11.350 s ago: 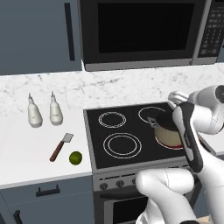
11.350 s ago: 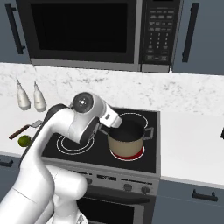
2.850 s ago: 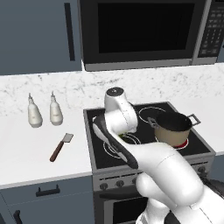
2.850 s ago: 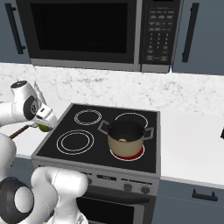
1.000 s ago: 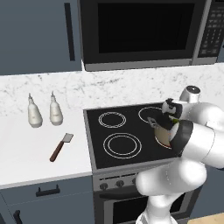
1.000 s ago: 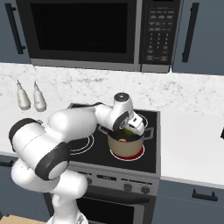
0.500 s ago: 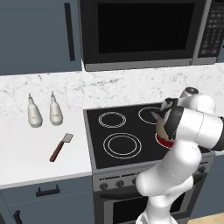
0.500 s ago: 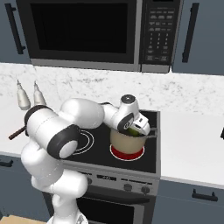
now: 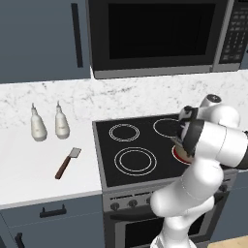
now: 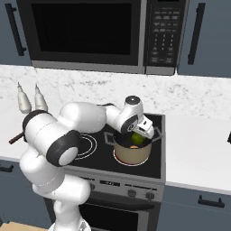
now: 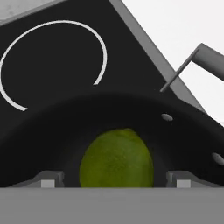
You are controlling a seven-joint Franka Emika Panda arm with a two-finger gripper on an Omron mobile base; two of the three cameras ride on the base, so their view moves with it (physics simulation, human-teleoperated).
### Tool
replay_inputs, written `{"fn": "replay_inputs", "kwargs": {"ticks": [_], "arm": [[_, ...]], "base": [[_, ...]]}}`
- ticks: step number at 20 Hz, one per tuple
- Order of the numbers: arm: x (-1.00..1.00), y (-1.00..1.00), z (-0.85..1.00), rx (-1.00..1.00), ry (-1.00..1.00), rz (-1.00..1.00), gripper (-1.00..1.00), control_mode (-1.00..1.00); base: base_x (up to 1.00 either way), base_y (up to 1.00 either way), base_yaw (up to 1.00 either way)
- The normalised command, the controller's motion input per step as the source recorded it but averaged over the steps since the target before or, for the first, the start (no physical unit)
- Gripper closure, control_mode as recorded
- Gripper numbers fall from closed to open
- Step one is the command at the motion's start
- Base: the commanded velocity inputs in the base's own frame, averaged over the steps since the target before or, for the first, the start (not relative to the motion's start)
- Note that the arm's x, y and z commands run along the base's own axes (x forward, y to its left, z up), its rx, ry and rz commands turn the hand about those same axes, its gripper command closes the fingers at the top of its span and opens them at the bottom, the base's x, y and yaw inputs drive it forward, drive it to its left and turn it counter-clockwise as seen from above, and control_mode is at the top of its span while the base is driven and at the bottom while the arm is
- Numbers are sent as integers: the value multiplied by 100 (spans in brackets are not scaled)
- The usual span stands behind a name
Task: Put the lime and onion in the pot. Retrieve the spatula and lightly stir the vegetables in the pot.
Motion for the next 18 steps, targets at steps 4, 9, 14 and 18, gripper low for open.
{"fn": "replay_inputs", "kwargs": {"ticks": [4, 9, 14, 18], "arm": [[-17, 32, 1, 0, -1, 0, -100, -100], [-68, 31, 26, 0, -11, 0, -100, -100], [-100, 54, 59, 0, -30, 3, -100, -100], [-85, 73, 99, 0, -28, 8, -100, -100]], "base": [[0, 0, 0], [0, 0, 0], [0, 0, 0], [0, 0, 0]]}}
